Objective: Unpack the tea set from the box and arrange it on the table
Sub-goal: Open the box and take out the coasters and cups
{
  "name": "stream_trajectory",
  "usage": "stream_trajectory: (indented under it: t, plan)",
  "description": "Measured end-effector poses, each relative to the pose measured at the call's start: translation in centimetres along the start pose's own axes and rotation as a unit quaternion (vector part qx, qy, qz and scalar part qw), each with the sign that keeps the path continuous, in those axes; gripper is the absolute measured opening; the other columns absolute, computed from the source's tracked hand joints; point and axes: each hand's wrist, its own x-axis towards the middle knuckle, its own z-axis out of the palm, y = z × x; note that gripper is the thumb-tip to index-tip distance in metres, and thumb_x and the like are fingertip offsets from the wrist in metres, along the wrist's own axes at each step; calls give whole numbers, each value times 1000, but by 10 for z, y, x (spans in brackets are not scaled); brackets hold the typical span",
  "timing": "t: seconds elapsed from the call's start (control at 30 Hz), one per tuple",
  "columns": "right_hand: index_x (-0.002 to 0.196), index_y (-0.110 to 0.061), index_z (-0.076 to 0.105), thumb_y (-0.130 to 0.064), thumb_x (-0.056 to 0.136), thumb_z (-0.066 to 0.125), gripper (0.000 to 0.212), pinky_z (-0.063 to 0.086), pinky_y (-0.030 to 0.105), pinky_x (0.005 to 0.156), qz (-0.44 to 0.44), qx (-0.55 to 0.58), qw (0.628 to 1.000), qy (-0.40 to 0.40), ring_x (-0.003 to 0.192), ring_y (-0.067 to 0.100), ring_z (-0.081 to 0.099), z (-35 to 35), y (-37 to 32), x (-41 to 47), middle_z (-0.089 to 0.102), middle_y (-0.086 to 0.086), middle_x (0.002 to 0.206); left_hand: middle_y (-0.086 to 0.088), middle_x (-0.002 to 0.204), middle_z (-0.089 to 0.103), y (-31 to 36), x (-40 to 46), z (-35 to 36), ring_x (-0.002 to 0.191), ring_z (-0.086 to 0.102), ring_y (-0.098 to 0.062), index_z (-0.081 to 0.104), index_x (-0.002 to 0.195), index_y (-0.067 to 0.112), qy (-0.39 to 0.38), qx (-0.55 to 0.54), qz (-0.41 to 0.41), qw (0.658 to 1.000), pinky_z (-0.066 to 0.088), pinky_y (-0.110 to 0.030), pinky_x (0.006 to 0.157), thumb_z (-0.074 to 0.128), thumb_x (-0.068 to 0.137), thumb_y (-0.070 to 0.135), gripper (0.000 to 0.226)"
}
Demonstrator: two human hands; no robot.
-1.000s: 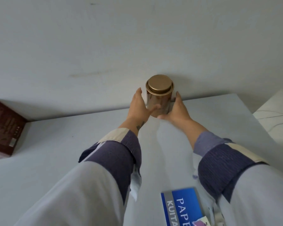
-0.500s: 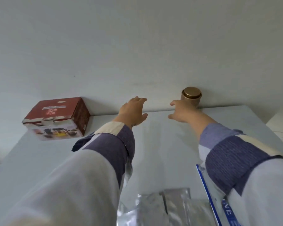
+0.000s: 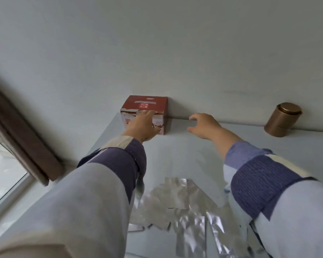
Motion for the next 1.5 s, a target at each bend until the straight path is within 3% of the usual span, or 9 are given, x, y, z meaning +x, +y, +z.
stream_trajectory:
  t: [0.13, 0.33, 0.53, 0.67, 0.73, 0.93, 1.27, 1.4, 1.5]
  plan:
    - [136, -16, 48, -30, 88, 63, 52, 41, 34, 103, -13, 10, 999, -28, 127, 28, 49, 28, -33, 16, 50, 10, 140, -2, 136, 51, -44, 2, -2, 120, 50, -24, 39, 141, 24, 18, -33, -40, 998, 47, -48, 98, 58, 87, 28, 57]
    - [134, -11, 49, -29, 88, 63, 51, 41, 32, 100, -1, 45, 998, -47, 126, 29, 50, 58, -56, 63, 52, 10, 139, -4, 146, 40, -89, 34, 8, 133, 37, -25, 33, 144, 15, 25, -62, -104, 992, 38, -45, 106, 59, 91, 27, 60]
    - [141, -8, 39, -31, 94, 54, 54, 39, 32, 100, 63, 140, 987, -40, 127, 28, 48, 82, -66, 122, 49, 12, 141, -6, 153, 28, -122, 92, 25, 140, 27, -26, 30, 147, 14, 43, -130, -162, 977, 31, -43, 112, 61, 91, 26, 65]
    - [139, -8, 38, -31, 99, 44, 47, 39, 27, 82, 108, 205, 973, -4, 122, 29, 52, 98, -70, 148, 52, 10, 136, -10, 153, 24, -136, 122, 35, 141, 24, -27, 34, 142, 9, 71, -215, -229, 947, 25, -42, 116, 62, 89, 30, 63]
    - [138, -9, 39, -32, 99, 40, 45, 37, 27, 80, 121, 233, 965, 12, 119, 29, 53, 107, -71, 158, 54, 10, 135, -11, 144, 34, -143, 135, 38, 134, 35, -27, 40, 135, 8, 69, -240, -232, 940, 33, -43, 112, 63, 88, 29, 57]
    - [144, -13, 35, -28, 100, 39, 47, 43, 37, 99, 156, 291, 943, 46, 125, 29, 50, 119, -82, 179, 49, 9, 141, -7, 118, 57, -159, 160, 45, 101, 61, -23, 46, 117, 11, 43, -344, -246, 905, 53, -41, 91, 64, 89, 24, 35]
    - [139, -17, 40, -15, 100, 39, 39, 44, 30, 84, 219, 313, 918, 109, 115, 25, 55, 134, -102, 174, 54, 6, 134, 2, 105, 61, -178, 148, 37, 96, 61, -16, 50, 118, 12, 22, -350, -198, 915, 50, -29, 82, 70, 86, 21, 39]
    - [136, -18, 41, -14, 100, 40, 37, 41, 28, 76, 223, 323, 911, 124, 100, 19, 52, 143, -111, 160, 54, 5, 132, 5, 105, 58, -192, 134, 40, 91, 57, -12, 50, 121, 12, 29, -330, -185, 925, 47, -25, 78, 70, 84, 22, 43]
    - [130, -17, 46, -13, 99, 43, 32, 40, 28, 73, 239, 362, 888, 152, 93, 17, 51, 147, -113, 156, 57, 4, 126, 2, 118, 58, -200, 132, 43, 100, 60, -16, 47, 126, 15, 21, -315, -192, 929, 52, -34, 88, 70, 80, 32, 54]
